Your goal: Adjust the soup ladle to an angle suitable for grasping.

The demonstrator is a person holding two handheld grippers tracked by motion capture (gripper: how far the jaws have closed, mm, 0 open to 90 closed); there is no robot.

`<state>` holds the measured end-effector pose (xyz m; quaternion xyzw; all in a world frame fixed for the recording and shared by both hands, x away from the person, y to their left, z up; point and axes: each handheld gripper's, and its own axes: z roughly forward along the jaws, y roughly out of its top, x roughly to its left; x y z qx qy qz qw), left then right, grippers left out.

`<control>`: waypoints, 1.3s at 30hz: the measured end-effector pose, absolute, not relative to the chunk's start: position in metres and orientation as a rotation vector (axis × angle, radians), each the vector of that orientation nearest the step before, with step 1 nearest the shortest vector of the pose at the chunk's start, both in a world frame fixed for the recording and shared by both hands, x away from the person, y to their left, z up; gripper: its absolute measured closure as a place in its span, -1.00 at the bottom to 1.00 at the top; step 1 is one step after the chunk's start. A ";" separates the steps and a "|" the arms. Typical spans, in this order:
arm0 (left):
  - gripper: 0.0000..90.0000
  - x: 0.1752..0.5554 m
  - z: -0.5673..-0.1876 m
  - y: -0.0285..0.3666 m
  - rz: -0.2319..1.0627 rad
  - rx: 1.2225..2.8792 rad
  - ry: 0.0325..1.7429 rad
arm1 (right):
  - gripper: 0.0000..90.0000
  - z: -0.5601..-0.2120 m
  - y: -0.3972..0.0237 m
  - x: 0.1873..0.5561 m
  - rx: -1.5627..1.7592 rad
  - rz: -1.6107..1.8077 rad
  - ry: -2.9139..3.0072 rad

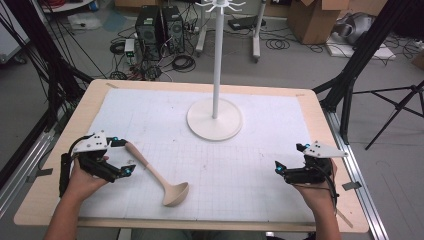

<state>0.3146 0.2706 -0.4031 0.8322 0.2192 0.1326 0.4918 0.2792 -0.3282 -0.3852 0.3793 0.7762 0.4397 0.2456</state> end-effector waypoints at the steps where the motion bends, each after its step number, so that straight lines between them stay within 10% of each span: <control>1: -0.95 0.318 -0.402 0.268 0.313 2.059 0.504 | -0.98 -0.386 -0.328 0.279 1.035 1.200 2.120; 39: -0.95 0.349 -0.391 0.194 0.208 2.520 0.111 | -0.98 -0.396 -0.317 0.285 1.024 1.119 2.187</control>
